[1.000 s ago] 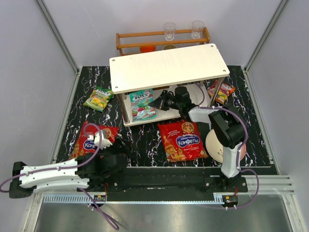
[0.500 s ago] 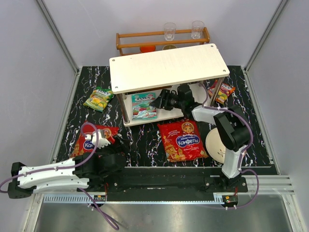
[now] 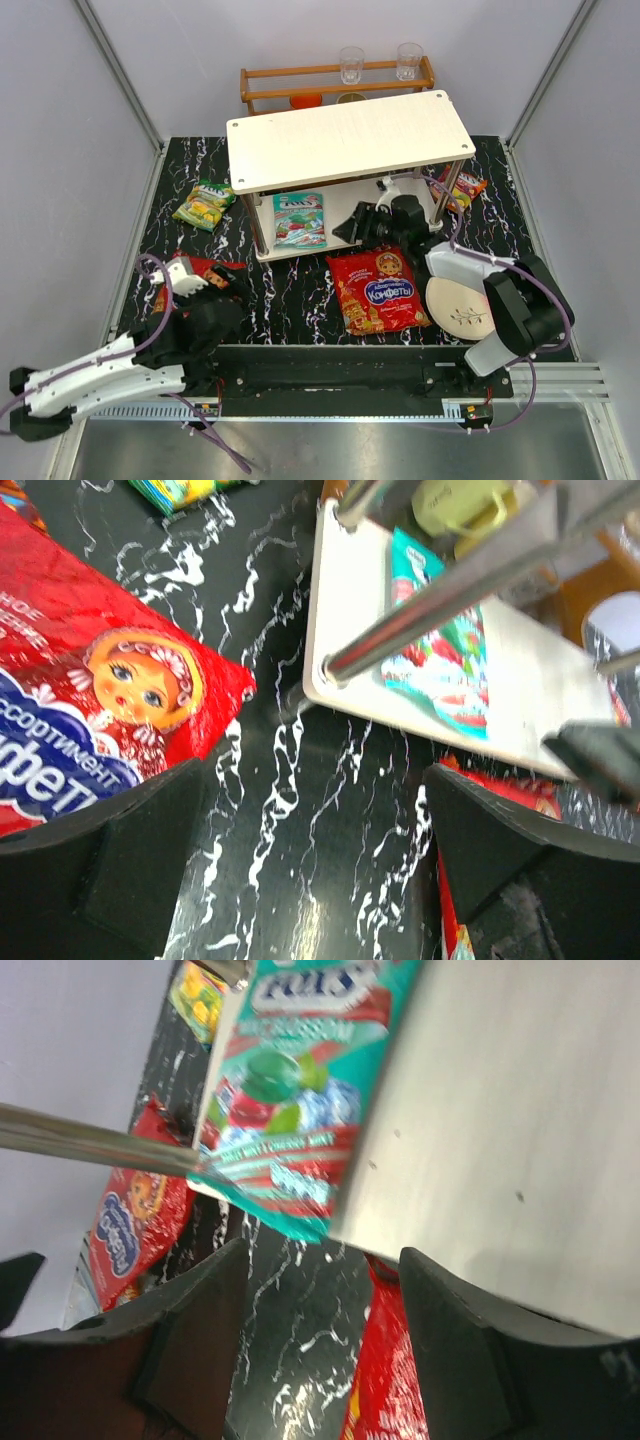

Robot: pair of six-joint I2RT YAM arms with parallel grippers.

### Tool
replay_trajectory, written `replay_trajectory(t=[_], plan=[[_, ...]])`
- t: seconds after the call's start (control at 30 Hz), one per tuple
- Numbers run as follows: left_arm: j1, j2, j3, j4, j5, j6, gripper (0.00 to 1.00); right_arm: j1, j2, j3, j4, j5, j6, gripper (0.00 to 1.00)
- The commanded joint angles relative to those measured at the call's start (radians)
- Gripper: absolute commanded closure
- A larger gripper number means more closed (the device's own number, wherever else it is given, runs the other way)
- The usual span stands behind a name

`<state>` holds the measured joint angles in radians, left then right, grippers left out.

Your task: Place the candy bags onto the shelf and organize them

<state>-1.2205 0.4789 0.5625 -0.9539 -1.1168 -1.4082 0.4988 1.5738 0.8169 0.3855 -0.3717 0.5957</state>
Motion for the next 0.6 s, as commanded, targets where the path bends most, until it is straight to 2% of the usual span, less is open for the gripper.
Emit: replay_trajectory(t=[0.0, 0.03, 0.07, 0.1, 0.17, 0.2, 0.23, 0.27, 0.3, 0.33, 0.37, 0.43, 0.57], plan=[[0.242, -0.098, -0.058, 0.389, 0.139, 0.433, 0.06, -0.005, -0.096, -0.07, -0.002, 0.056, -0.014, 0.3], [0.304, -0.106, -0.07, 0.436, 0.2, 0.524, 0.05, -0.003, -0.119, -0.082, -0.005, 0.056, -0.011, 0.3], [0.367, -0.099, -0.076, 0.475, 0.301, 0.549, 0.06, -0.003, -0.13, -0.09, -0.008, 0.057, -0.01, 0.3], [0.486, -0.085, -0.075, 0.487, 0.342, 0.567, 0.06, -0.003, -0.141, -0.093, -0.016, 0.065, -0.008, 0.3], [0.603, -0.039, -0.076, 0.553, 0.473, 0.627, 0.06, -0.005, -0.17, -0.104, -0.025, 0.066, -0.01, 0.3], [0.718, -0.022, -0.081, 0.59, 0.526, 0.647, 0.06, -0.003, -0.181, -0.107, -0.033, 0.07, -0.01, 0.3], [0.777, 0.019, -0.084, 0.624, 0.636, 0.676, 0.06, -0.003, -0.201, -0.113, -0.037, 0.071, -0.008, 0.3], [0.838, 0.044, -0.088, 0.694, 0.688, 0.684, 0.06, -0.003, -0.211, -0.116, -0.051, 0.074, -0.008, 0.3], [0.962, 0.071, -0.088, 0.725, 0.743, 0.69, 0.06, -0.003, -0.224, -0.119, -0.059, 0.082, -0.01, 0.3], [1.022, 0.131, -0.09, 0.759, 0.853, 0.689, 0.06, -0.003, -0.254, -0.13, -0.066, 0.086, -0.008, 0.3], [1.137, 0.163, -0.095, 0.823, 0.909, 0.684, 0.06, -0.003, -0.271, -0.137, -0.08, 0.089, -0.008, 0.3], [1.217, 0.257, -0.098, 0.892, 1.018, 0.663, 0.07, -0.003, -0.325, -0.159, -0.102, 0.111, -0.008, 0.3], [1.334, 0.432, -0.044, 1.009, 1.038, 0.661, 0.08, -0.003, -0.408, -0.186, -0.166, 0.135, -0.011, 0.3]])
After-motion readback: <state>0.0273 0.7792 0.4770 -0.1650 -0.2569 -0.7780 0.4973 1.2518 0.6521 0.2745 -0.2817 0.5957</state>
